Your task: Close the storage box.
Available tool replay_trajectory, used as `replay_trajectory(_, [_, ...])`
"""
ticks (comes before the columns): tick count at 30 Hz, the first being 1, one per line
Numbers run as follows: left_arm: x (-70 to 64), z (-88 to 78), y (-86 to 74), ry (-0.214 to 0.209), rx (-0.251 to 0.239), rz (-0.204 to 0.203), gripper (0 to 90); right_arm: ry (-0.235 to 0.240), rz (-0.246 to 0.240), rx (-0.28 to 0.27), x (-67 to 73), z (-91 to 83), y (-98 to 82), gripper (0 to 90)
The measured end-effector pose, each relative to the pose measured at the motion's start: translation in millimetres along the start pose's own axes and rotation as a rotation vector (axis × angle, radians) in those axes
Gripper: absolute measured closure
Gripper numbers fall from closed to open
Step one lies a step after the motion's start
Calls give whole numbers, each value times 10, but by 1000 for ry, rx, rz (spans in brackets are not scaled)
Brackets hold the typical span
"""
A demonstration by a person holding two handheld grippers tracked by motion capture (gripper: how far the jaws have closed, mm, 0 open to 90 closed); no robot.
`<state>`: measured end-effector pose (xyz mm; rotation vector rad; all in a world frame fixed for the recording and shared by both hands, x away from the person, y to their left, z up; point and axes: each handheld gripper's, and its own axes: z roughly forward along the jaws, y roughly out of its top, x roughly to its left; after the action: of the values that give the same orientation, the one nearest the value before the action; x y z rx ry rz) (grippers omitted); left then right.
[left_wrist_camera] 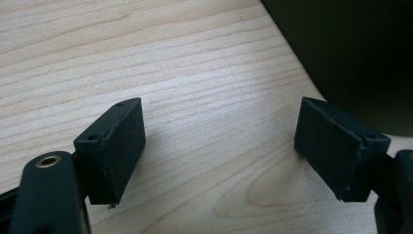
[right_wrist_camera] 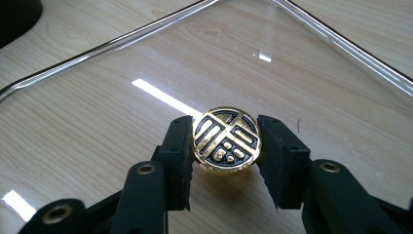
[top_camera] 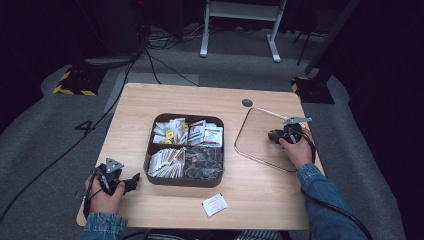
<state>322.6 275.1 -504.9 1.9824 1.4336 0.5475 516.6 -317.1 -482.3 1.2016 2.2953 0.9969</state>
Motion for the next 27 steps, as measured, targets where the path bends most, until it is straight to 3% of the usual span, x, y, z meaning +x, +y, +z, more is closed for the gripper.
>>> replay_trajectory(19, [-2,6,2,-1,-2,-2,193,59,-21,-82,220,-461,482,588])
replay_trajectory(27, [-2,8,2,-3,-3,-2,193,103,-51,-91,444,-537,709,588])
